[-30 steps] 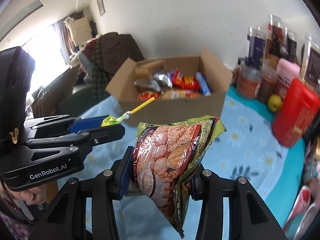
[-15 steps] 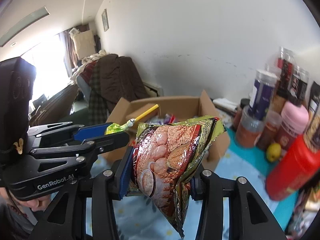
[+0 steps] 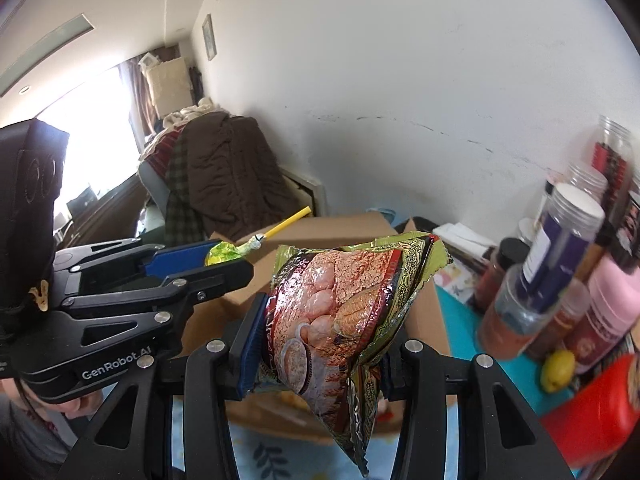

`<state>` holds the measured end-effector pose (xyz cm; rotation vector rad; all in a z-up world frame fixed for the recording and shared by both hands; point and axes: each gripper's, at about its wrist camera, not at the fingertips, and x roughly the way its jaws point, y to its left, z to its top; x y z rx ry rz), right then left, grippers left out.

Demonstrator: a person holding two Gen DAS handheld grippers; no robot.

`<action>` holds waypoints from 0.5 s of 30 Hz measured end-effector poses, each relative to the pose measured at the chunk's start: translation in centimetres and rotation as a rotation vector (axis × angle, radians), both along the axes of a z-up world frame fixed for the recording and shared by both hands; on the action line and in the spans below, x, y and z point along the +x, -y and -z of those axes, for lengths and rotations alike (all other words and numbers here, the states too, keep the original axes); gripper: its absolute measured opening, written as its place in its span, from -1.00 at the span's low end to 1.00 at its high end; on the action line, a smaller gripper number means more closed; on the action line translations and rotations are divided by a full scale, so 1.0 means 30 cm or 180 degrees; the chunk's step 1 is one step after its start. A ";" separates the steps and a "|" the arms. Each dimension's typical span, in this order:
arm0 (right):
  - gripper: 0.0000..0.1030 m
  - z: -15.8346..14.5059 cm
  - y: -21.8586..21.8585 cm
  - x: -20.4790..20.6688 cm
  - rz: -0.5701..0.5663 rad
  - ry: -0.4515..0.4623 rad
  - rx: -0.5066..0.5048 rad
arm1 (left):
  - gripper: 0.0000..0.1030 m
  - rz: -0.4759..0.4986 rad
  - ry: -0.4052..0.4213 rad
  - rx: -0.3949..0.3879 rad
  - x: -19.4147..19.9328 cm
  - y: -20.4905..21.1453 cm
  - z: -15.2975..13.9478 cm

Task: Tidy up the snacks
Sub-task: 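Carry the snack pack with the right gripper while the left gripper carries the lollipop into the box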

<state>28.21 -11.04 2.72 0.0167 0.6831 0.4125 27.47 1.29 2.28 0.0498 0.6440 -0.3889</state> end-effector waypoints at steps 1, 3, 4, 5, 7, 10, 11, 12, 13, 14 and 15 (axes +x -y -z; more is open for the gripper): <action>-0.13 0.001 0.001 0.021 -0.0001 -0.0025 -0.0001 | -0.49 -0.0014 -0.0044 0.0011 0.035 -0.001 0.008; -0.13 0.006 -0.002 0.057 -0.0013 -0.0047 -0.0036 | -0.49 -0.0062 -0.0084 0.0056 0.080 -0.002 0.021; -0.13 0.010 -0.001 0.070 -0.0015 -0.0057 -0.0052 | -0.49 -0.0082 -0.0096 0.0081 0.098 -0.002 0.027; -0.13 0.015 -0.003 0.087 -0.0021 -0.0073 -0.0068 | -0.49 -0.0103 -0.0116 0.0113 0.122 -0.003 0.036; -0.16 0.024 -0.005 0.122 -0.0029 -0.0106 -0.0096 | -0.49 -0.0126 -0.0157 0.0158 0.153 -0.001 0.052; -0.24 0.041 -0.013 0.166 -0.0051 -0.0176 -0.0123 | -0.49 -0.0114 -0.0250 0.0270 0.204 0.005 0.083; -0.30 0.054 -0.019 0.184 -0.0075 -0.0229 -0.0140 | -0.49 -0.0115 -0.0297 0.0302 0.222 0.007 0.098; -0.31 0.066 -0.024 0.197 -0.0094 -0.0277 -0.0155 | -0.49 -0.0113 -0.0339 0.0329 0.236 0.009 0.112; -0.33 0.085 -0.029 0.212 -0.0104 -0.0343 -0.0173 | -0.49 -0.0113 -0.0370 0.0353 0.247 0.012 0.123; -0.33 0.106 -0.033 0.228 -0.0097 -0.0409 -0.0204 | -0.49 -0.0117 -0.0408 0.0384 0.260 0.015 0.138; -0.33 0.125 -0.035 0.240 -0.0097 -0.0453 -0.0230 | -0.49 -0.0117 -0.0438 0.0403 0.269 0.017 0.150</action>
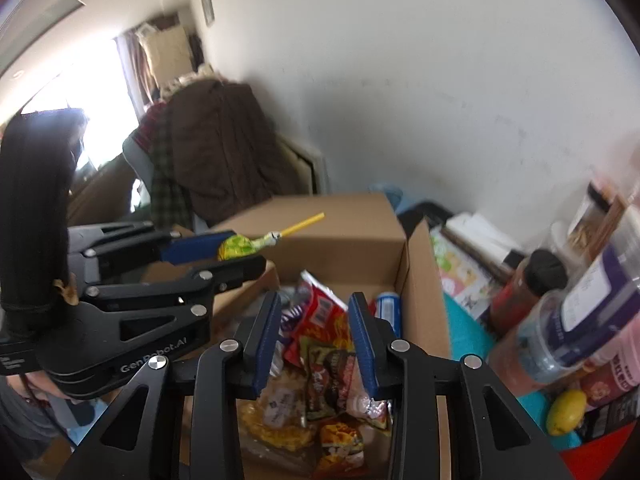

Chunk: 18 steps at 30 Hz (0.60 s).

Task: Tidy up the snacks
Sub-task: 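Carry the snack pack with the right gripper while the left gripper carries the lollipop into the box, then open both grippers to drop the snack pack and lollipop into the box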

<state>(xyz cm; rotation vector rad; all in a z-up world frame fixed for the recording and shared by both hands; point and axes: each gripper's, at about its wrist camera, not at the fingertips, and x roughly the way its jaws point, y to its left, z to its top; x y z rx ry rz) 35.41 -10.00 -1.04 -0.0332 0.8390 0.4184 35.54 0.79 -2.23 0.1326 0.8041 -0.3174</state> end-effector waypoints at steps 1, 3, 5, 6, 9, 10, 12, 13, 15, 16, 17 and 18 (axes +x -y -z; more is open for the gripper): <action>-0.34 0.019 0.001 0.010 0.0004 -0.0040 -0.0018 | -0.49 0.0003 -0.0025 0.0010 0.006 0.003 0.009; -0.34 0.049 0.000 0.022 0.0015 -0.0108 -0.0023 | -0.49 -0.0006 -0.0085 0.0012 0.016 0.005 0.028; -0.34 0.075 0.003 0.029 0.0030 -0.0168 -0.0027 | -0.49 -0.0010 -0.0140 0.0025 0.024 0.006 0.048; -0.34 0.089 0.006 0.031 0.0044 -0.0193 -0.0038 | -0.49 -0.0011 -0.0159 0.0041 0.026 0.008 0.058; -0.34 0.118 0.013 0.031 0.0075 -0.0235 -0.0079 | -0.49 -0.0009 -0.0242 0.0070 0.035 0.014 0.086; -0.34 0.127 0.012 0.032 0.0082 -0.0245 -0.0095 | -0.49 -0.0012 -0.0263 0.0070 0.039 0.013 0.094; -0.34 0.133 0.012 0.031 0.0091 -0.0256 -0.0119 | -0.49 -0.0014 -0.0275 0.0080 0.041 0.014 0.100; -0.34 0.138 0.013 0.029 0.0097 -0.0257 -0.0139 | -0.49 -0.0009 -0.0272 0.0104 0.039 0.018 0.102; -0.34 0.142 0.014 0.028 0.0107 -0.0258 -0.0157 | -0.49 -0.0012 -0.0267 0.0142 0.034 0.026 0.101; -0.34 0.143 0.015 0.026 0.0113 -0.0257 -0.0162 | -0.49 -0.0022 -0.0270 0.0154 0.032 0.028 0.100; -0.34 0.143 0.014 0.026 0.0124 -0.0258 -0.0168 | -0.49 -0.0022 -0.0282 0.0161 0.030 0.030 0.101; -0.34 0.143 0.015 0.027 0.0138 -0.0256 -0.0172 | -0.49 -0.0010 -0.0302 0.0160 0.029 0.034 0.102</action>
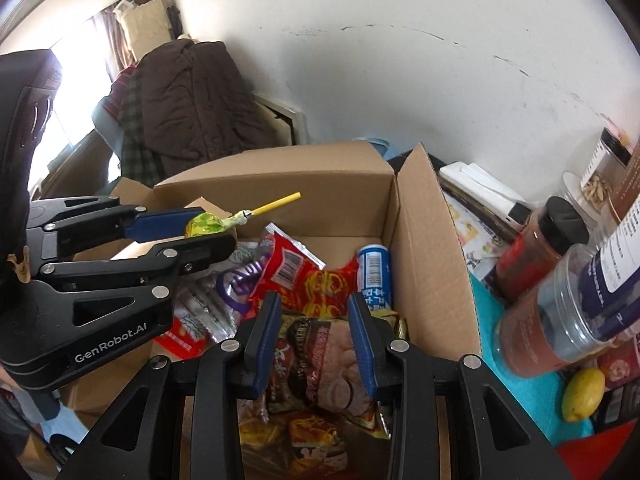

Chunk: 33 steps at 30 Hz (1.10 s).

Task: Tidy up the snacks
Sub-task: 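Open both grippers to drop the snack pack and lollipop into the box, then withdraw both open grippers up and away from the box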

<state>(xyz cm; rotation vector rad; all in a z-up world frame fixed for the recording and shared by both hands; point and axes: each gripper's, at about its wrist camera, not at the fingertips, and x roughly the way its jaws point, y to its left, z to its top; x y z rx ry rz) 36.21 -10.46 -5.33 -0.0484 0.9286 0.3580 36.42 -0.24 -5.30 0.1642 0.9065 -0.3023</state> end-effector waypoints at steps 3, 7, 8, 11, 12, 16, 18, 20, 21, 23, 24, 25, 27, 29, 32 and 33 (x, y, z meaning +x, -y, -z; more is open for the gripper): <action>-0.33 -0.001 0.005 -0.003 0.0042 0.0005 -0.0033 | -0.49 0.0009 -0.0128 0.0026 0.008 0.008 0.018; -0.25 -0.006 0.005 -0.008 0.0054 -0.0005 -0.0090 | -0.49 0.0056 -0.0264 -0.0003 0.015 0.017 0.037; -0.18 -0.007 0.005 -0.009 0.0055 -0.0008 -0.0103 | -0.48 0.0051 -0.0266 0.0014 0.013 0.020 0.036; 0.02 -0.019 0.006 -0.022 0.0078 0.0055 -0.0188 | -0.44 0.0003 -0.0251 0.0093 0.005 0.028 0.031; 0.05 -0.022 0.006 -0.025 0.0097 0.0076 -0.0226 | -0.38 -0.0017 -0.0248 0.0094 0.002 0.027 0.028; 0.13 -0.047 0.029 -0.039 0.0152 0.0123 -0.0225 | 0.03 -0.0128 -0.0188 0.0120 -0.011 0.013 0.005; 0.13 -0.062 0.039 -0.047 0.0171 0.0145 -0.0211 | 0.24 -0.0191 -0.0143 0.0110 -0.019 0.001 -0.012; 0.13 -0.079 0.045 -0.058 0.0185 0.0190 -0.0205 | 0.24 -0.0226 -0.0078 0.0071 -0.037 -0.010 -0.038; 0.14 -0.088 0.047 -0.064 0.0192 0.0211 -0.0202 | 0.24 -0.0239 -0.0053 0.0063 -0.047 -0.013 -0.051; 0.25 -0.113 0.048 -0.078 0.0201 0.0274 -0.0203 | 0.24 -0.0257 0.0003 0.0069 -0.062 -0.016 -0.075; 0.26 -0.125 0.048 -0.085 0.0207 0.0310 -0.0209 | 0.24 -0.0269 0.0045 0.0075 -0.072 -0.018 -0.092; 0.27 -0.142 0.047 -0.095 0.0207 0.0349 -0.0215 | 0.24 -0.0284 0.0078 0.0077 -0.082 -0.021 -0.107; 0.27 -0.165 0.034 -0.103 0.0208 0.0387 -0.0218 | 0.24 -0.0321 0.0129 0.0074 -0.097 -0.024 -0.133; 0.27 -0.198 0.031 -0.121 0.0213 0.0452 -0.0212 | 0.24 -0.0345 0.0186 0.0023 -0.117 -0.037 -0.164; 0.27 -0.249 0.027 -0.149 0.0224 0.0545 -0.0195 | 0.24 -0.0374 0.0292 -0.0007 -0.157 -0.051 -0.218; 0.27 -0.267 0.024 -0.161 0.0225 0.0579 -0.0188 | 0.24 -0.0382 0.0333 -0.0014 -0.171 -0.054 -0.235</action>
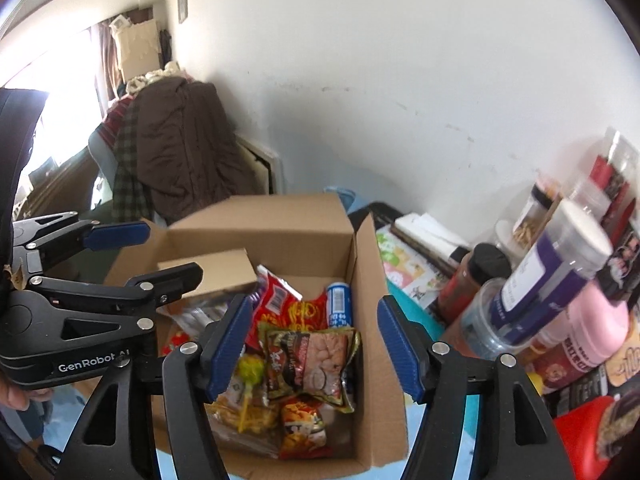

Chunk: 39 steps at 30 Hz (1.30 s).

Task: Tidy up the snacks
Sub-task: 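Withdraw both open grippers up and away from the box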

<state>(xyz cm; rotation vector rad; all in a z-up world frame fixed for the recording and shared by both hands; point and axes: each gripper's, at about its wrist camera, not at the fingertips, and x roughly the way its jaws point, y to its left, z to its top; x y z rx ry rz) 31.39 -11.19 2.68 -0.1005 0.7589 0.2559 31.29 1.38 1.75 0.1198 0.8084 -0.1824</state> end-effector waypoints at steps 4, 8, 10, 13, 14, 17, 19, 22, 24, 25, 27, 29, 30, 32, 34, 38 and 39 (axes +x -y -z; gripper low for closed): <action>0.27 -0.068 -0.010 -0.058 -0.0006 0.0153 0.0002 | 0.24 -0.0019 0.0159 -0.0006 -0.067 -0.012 -0.069; 0.40 -0.132 -0.017 -0.126 -0.0021 0.0336 -0.0009 | 0.25 -0.0058 0.0353 -0.0003 -0.137 -0.025 -0.141; 0.41 -0.169 -0.021 -0.168 -0.0029 0.0458 -0.0024 | 0.37 -0.0068 0.0445 -0.0015 -0.175 -0.031 -0.175; 0.46 -0.217 -0.028 -0.224 -0.0031 0.0588 -0.0032 | 0.55 -0.0068 0.0648 -0.0030 -0.253 -0.038 -0.231; 0.53 -0.230 -0.026 -0.242 -0.0032 0.0628 -0.0023 | 0.57 -0.0076 0.0686 -0.0025 -0.272 -0.038 -0.242; 0.62 -0.270 -0.026 -0.308 -0.0018 0.0756 -0.0007 | 0.67 -0.0087 0.0792 -0.0055 -0.341 -0.049 -0.281; 0.69 -0.294 -0.024 -0.359 0.0005 0.0831 0.0008 | 0.79 -0.0131 0.0861 -0.0077 -0.387 -0.059 -0.304; 0.78 -0.319 -0.020 -0.431 0.0031 0.0936 0.0027 | 0.86 -0.0141 0.0969 -0.0099 -0.457 -0.064 -0.327; 0.80 -0.329 -0.013 -0.479 0.0069 0.0981 0.0023 | 0.87 -0.0150 0.1029 -0.0059 -0.504 -0.060 -0.335; 0.80 -0.331 -0.007 -0.497 0.0085 0.0995 0.0026 | 0.87 -0.0148 0.1044 -0.0044 -0.524 -0.057 -0.335; 0.80 -0.332 0.000 -0.538 0.0120 0.1018 0.0040 | 0.87 -0.0128 0.1068 -0.0041 -0.575 -0.055 -0.334; 0.81 -0.331 0.008 -0.583 0.0149 0.1037 0.0063 | 0.87 -0.0124 0.1072 -0.0043 -0.608 -0.053 -0.325; 0.81 -0.328 0.015 -0.604 0.0166 0.1048 0.0076 | 0.87 -0.0130 0.1069 -0.0056 -0.630 -0.055 -0.318; 0.83 -0.319 0.023 -0.639 0.0195 0.1065 0.0094 | 0.87 -0.0140 0.1077 -0.0130 -0.668 -0.065 -0.302; 0.84 -0.303 0.028 -0.674 0.0220 0.1087 0.0109 | 0.87 -0.0143 0.1050 -0.0171 -0.703 -0.073 -0.282; 0.84 -0.248 0.034 -0.735 0.0237 0.1055 0.0140 | 0.87 -0.0187 0.1021 -0.0189 -0.771 -0.080 -0.236; 0.84 -0.231 0.033 -0.748 0.0234 0.1034 0.0153 | 0.87 -0.0200 0.1010 -0.0200 -0.784 -0.084 -0.227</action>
